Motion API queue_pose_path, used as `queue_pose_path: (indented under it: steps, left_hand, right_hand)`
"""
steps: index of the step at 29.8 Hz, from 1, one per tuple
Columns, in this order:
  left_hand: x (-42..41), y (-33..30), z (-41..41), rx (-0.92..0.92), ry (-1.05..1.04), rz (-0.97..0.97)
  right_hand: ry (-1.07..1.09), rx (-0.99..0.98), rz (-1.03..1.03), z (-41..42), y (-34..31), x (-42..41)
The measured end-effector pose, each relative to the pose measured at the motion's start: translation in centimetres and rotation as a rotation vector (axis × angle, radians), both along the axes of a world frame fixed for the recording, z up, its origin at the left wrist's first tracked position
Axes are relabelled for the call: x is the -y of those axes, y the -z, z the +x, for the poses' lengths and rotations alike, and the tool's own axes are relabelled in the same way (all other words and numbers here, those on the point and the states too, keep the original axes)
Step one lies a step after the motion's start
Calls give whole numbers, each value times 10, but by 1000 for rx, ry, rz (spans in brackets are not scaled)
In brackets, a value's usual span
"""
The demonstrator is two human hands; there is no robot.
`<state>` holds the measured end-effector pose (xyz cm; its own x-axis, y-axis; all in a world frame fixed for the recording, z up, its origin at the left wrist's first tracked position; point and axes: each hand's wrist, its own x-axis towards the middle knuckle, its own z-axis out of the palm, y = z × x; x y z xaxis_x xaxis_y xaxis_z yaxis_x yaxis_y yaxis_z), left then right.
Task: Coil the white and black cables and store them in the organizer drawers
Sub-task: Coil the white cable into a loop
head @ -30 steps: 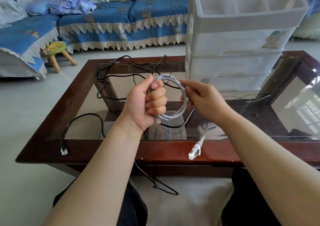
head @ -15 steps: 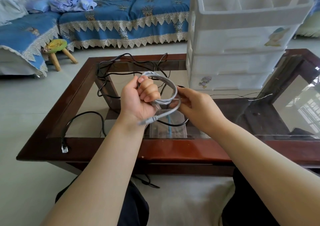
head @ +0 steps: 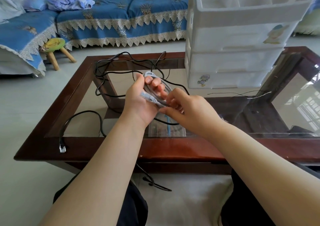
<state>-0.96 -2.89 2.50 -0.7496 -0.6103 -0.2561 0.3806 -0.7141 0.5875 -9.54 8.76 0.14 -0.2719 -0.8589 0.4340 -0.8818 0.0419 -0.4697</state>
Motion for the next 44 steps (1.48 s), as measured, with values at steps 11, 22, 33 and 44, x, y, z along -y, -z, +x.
queue_pose_path:
  steps: [11,22,33,44]
  left_hand:
    - [-20,4,-2,481,164,-504]
    - [-25,3,-2,613,437,-610]
    - [-36,6,-13,663,354,-608]
    - [-33,7,-8,549,366,-605]
  right_hand:
    - [23,141,50,1,-4,-1]
    - [-73,214,1,-9,-6,-4]
    - [34,123,166,-18,-9,-6]
    - [-52,480,176,-22,-6,-7]
